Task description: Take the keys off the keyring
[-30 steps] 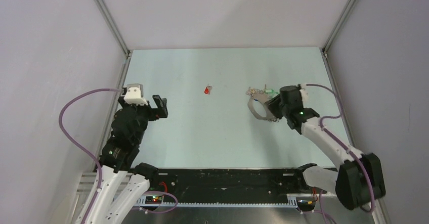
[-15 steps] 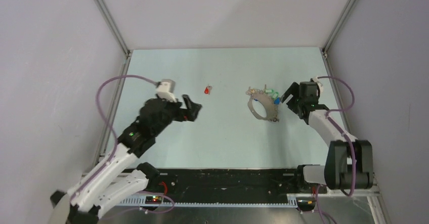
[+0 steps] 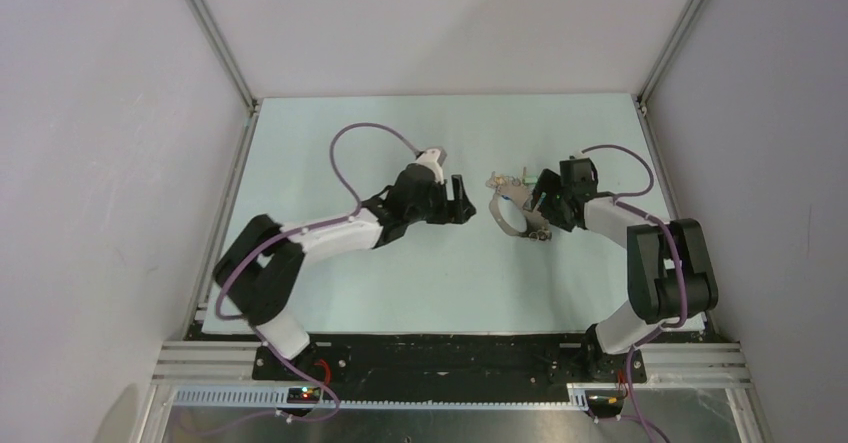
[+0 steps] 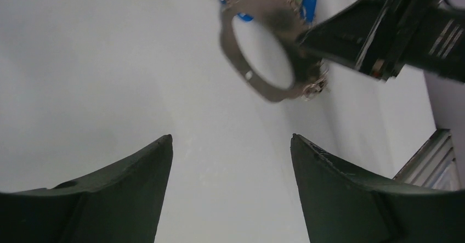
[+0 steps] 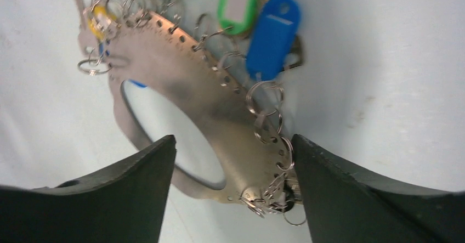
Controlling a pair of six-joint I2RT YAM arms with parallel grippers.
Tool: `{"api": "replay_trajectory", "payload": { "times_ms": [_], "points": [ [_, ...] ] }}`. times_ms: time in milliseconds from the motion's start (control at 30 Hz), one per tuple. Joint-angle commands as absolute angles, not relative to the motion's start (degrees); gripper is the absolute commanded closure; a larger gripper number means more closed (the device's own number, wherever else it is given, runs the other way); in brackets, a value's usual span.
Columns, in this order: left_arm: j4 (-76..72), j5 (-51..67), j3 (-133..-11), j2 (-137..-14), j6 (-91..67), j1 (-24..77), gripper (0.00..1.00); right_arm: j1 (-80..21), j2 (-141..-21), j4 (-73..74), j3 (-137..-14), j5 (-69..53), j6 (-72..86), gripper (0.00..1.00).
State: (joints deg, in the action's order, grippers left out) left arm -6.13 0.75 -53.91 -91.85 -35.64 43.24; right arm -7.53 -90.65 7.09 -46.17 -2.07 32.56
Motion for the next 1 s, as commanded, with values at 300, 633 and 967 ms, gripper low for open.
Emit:
{"api": "replay_trajectory", "payload": {
  "times_ms": [300, 633, 967],
  "points": [
    [-14.5, 10.1, -62.8, -106.7, -37.2, 41.6, 0.38, -15.0, -80.0, 4.8, -39.7, -9.2, 34.9, 0.9],
    [-15.8, 9.2, -52.9, -90.9, -25.3, 41.8, 0.3, -15.0, -68.4, 8.4, -37.6, -8.5, 32.6, 0.57],
    [-17.0, 2.0, -47.5, -81.3, -24.6, 42.0, 0.13, -16.3, -76.2, 13.5, -42.1, 9.7, 41.0, 0.34]
  ]
}}
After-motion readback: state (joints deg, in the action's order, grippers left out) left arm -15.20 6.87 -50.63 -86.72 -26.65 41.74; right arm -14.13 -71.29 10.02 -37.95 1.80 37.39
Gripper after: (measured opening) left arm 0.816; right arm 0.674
